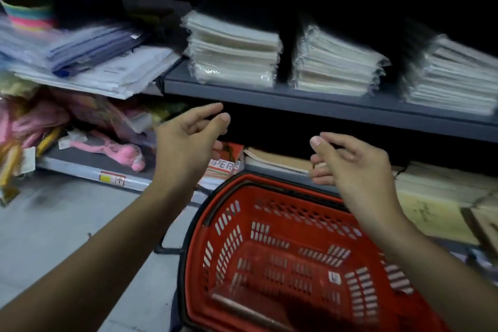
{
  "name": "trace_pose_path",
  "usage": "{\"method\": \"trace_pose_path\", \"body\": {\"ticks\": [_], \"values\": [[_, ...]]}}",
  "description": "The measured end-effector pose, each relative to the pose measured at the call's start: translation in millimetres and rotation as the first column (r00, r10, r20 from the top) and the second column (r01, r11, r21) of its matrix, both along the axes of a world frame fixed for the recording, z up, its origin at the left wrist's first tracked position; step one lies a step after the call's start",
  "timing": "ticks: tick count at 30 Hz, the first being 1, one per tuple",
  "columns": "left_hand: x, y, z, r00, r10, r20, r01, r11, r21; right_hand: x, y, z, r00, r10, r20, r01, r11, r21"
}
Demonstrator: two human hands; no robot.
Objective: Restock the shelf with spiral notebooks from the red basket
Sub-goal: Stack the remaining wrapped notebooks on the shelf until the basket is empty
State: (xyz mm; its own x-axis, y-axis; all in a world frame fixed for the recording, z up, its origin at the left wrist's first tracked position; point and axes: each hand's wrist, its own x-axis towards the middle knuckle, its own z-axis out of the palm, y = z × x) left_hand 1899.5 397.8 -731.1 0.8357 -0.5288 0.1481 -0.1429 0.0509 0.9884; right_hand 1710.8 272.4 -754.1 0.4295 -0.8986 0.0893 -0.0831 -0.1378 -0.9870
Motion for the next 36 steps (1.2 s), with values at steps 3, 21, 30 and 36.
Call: {"method": "trace_pose_path", "body": {"ticks": [3, 21, 30, 36], "values": [[-32.8, 20.6, -34.6, 1.0, -0.011, -0.011, 0.011, 0.997, 0.072, -34.7, 18.4, -26.3, 0.996, 0.013, -0.091, -0.009, 0.999, 0.04], [-65.2, 37.7, -192.0, 0.93, -0.258, -0.26, 0.362, 0.534, 0.764, -57.5, 61.0, -201.6, 0.512, 0.435, -0.741, -0.222, 0.9, 0.375], [-74.2, 47.0, -211.1, 0.699, -0.655, -0.287, 0.251, -0.151, 0.956, -54.9, 89.1, -217.5, 0.386, 0.558, -0.735, -0.179, 0.827, 0.533], [-72.0, 37.7, -208.3, 0.786, -0.529, -0.319, 0.312, -0.105, 0.944, -61.8, 83.3, -213.3, 0.637, 0.44, -0.633, 0.04, 0.801, 0.597]]}}
